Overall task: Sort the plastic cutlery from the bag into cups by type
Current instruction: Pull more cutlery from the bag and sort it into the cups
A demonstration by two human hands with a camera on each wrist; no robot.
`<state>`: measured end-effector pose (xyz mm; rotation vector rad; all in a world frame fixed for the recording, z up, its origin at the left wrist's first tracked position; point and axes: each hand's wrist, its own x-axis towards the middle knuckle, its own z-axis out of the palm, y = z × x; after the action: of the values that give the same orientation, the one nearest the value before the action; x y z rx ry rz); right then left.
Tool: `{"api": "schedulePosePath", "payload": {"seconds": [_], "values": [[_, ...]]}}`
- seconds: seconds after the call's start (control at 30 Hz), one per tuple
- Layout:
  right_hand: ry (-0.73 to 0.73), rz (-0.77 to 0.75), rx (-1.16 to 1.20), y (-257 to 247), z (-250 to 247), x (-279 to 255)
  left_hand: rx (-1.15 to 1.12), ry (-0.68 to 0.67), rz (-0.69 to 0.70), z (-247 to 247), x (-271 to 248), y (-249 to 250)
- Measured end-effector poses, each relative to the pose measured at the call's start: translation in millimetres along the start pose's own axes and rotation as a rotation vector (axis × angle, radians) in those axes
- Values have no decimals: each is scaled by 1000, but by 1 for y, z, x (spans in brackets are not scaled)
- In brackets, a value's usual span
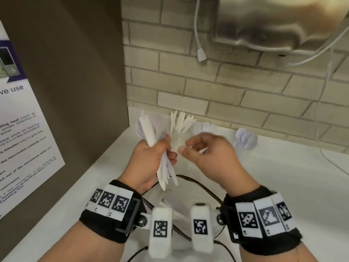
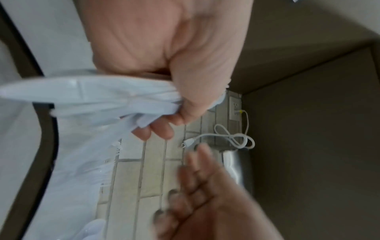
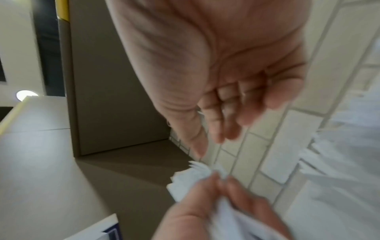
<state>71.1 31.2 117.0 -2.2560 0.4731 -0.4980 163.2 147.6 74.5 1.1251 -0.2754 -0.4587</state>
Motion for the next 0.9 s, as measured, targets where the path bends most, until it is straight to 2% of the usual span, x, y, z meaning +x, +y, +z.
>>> {"api": "schedulePosePath", "payload": {"seconds": [0.07,0.17,0.3,0.4,0.53,0.7,0.9], "values": [[73,-120,132,-11,0,6,106,-10,25,1,2,-5],[-48,-211,62,-25,10,9,295,-25,79,3,5,-14],[-55,-148,-142,-25,17,15,489,-4,100,1,10,-23],[-99,-99,-156,-21,20,21,563,-64,148,2,5,-24],[-87,-59,63,-17,21,23,453,-138,149,3,-1,-22],[-138,-16,199,-14,16,20,338,-297,165,2,-3,-18],[-136,-41,212,-8,18,21,276,-299,118,-1,-2,-22]]}}
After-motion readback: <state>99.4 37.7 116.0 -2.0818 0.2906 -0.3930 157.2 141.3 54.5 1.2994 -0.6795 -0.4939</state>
